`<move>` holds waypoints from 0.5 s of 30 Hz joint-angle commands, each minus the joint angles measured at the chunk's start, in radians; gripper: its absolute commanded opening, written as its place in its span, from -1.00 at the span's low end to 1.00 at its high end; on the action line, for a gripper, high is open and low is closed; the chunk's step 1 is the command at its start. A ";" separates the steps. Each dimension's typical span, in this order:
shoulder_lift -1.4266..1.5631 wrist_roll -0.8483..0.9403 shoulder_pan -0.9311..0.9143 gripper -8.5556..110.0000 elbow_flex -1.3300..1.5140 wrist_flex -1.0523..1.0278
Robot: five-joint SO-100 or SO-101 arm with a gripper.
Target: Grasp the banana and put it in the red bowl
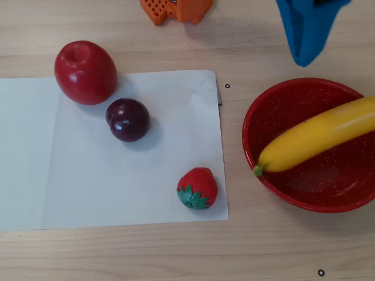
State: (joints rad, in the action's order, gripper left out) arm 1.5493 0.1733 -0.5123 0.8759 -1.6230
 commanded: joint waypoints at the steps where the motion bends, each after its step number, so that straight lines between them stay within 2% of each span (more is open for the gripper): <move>1: 0.176 -0.040 0.044 -0.85 -0.006 -0.003; 9: 0.390 -0.054 0.152 -0.85 0.167 -0.008; 15: 0.614 -0.014 0.238 -0.85 0.443 0.101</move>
State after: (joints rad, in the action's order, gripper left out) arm 2.0494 0.1350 -0.3099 1.3146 -1.5769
